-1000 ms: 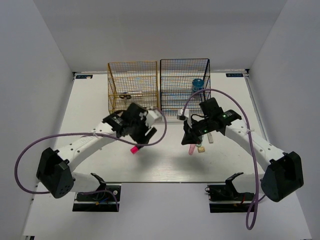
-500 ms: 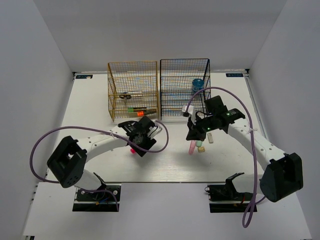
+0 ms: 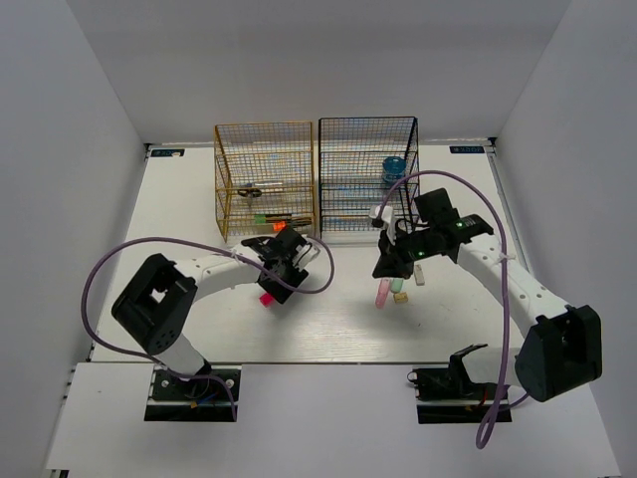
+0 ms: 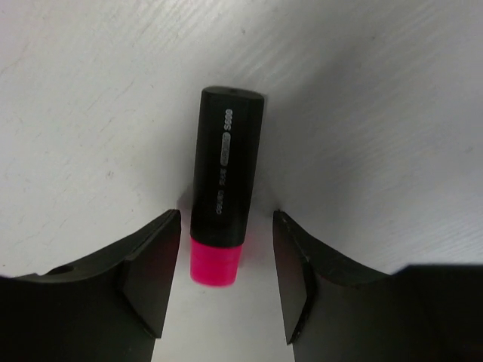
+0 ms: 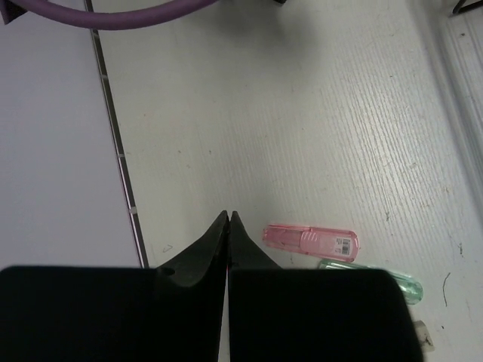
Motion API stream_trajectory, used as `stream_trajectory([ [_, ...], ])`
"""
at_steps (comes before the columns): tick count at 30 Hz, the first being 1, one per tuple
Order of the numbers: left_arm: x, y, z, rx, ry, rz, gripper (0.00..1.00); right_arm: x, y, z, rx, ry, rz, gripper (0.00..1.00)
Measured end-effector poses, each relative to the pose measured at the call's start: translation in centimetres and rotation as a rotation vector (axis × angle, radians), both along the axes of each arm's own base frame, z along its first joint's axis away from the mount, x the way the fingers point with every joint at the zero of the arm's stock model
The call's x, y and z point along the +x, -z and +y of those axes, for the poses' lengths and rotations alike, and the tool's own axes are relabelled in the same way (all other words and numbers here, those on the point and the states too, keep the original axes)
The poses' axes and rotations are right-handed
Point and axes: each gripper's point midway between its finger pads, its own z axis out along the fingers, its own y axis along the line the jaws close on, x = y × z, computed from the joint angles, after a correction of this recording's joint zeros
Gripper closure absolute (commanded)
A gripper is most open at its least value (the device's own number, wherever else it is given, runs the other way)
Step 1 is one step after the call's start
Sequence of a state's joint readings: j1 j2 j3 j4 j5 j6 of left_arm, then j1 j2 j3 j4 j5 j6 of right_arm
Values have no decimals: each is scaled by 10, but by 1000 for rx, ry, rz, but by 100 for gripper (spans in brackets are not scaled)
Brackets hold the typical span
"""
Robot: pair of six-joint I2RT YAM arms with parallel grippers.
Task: Sort the stationery into containers
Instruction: Grab a piece of stationery with the left arm, then place the stationery into the container
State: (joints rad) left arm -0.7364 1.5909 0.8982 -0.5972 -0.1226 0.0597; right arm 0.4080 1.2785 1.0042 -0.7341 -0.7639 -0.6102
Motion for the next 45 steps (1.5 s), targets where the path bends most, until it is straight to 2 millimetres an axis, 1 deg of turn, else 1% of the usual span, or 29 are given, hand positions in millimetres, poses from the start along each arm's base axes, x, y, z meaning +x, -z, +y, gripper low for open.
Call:
stream_trajectory([
  [3, 2, 3, 1, -19, -9, 27, 38, 1, -1, -1, 11, 5, 6, 100],
  [5, 3, 4, 0, -34, -13, 47, 42, 1, -2, -2, 19, 6, 11, 100],
  [6, 3, 5, -1, -45, -14, 60, 47, 1, -2, -2, 21, 7, 13, 100],
  [7, 2, 5, -2, -55, -16, 74, 64, 0, -3, -2, 24, 7, 17, 100],
  [8, 2, 6, -3, -64, -18, 84, 72, 0, -3, -2, 27, 5, 19, 100],
  [11, 0, 6, -7, -80, -1, 105, 85, -1, -4, -4, 37, 7, 31, 100],
  [14, -2, 5, -8, -80, 4, 118, 90, -2, -5, -4, 47, 8, 38, 100],
  [15, -3, 5, -9, -79, 8, 123, 92, -2, -6, -4, 50, 6, 38, 98],
  [16, -5, 4, -10, -79, 13, 129, 92, -2, -6, -4, 53, 4, 39, 93],
  [17, -7, 2, -11, -73, 21, 135, 96, -2, -6, -4, 55, 2, 36, 76],
  [18, -7, -1, -13, -72, 32, 132, 96, -2, -6, -5, 56, 4, 41, 70],
  [19, -6, -6, -14, -68, 43, 123, 97, -3, -7, -5, 58, -1, 39, 66],
  [20, 0, -16, -17, -67, 58, 97, 99, -3, -7, -4, 62, -8, 36, 66],
  [21, 9, -28, -21, -72, 74, 58, 100, -4, -7, -4, 65, -14, 35, 74],
  [22, 20, -43, -27, -81, 99, 6, 100, -5, -7, -4, 67, -20, 33, 100],
  [25, 59, -96, -40, -105, 172, -185, 100, -9, -7, -4, 72, -36, 39, 100],
  [27, 82, -131, -42, -94, 217, -317, 100, -12, -7, -4, 74, -47, 53, 100],
  [29, 98, -154, -39, -65, 254, -400, 100, -13, -5, -4, 73, -55, 65, 100],
  [30, 105, -162, -38, -50, 274, -421, 100, -13, -4, -4, 71, -58, 72, 100],
  [32, 121, -173, -33, -11, 302, -452, 100, -13, -2, -4, 68, -62, 81, 100],
  [33, 128, -176, -31, 6, 311, -465, 100, -13, -2, -4, 67, -63, 81, 100],
  [36, 147, -175, -20, 80, 328, -513, 100, -13, -2, -4, 71, -69, 77, 100],
  [40, 162, -171, -11, 184, 353, -578, 100, -13, -2, -4, 72, -73, 72, 100],
  [42, 171, -172, -11, 218, 364, -617, 100, -13, -2, -4, 74, -75, 71, 100],
  [45, 179, -176, -11, 249, 375, -656, 100, -13, -2, -4, 74, -76, 69, 99],
])
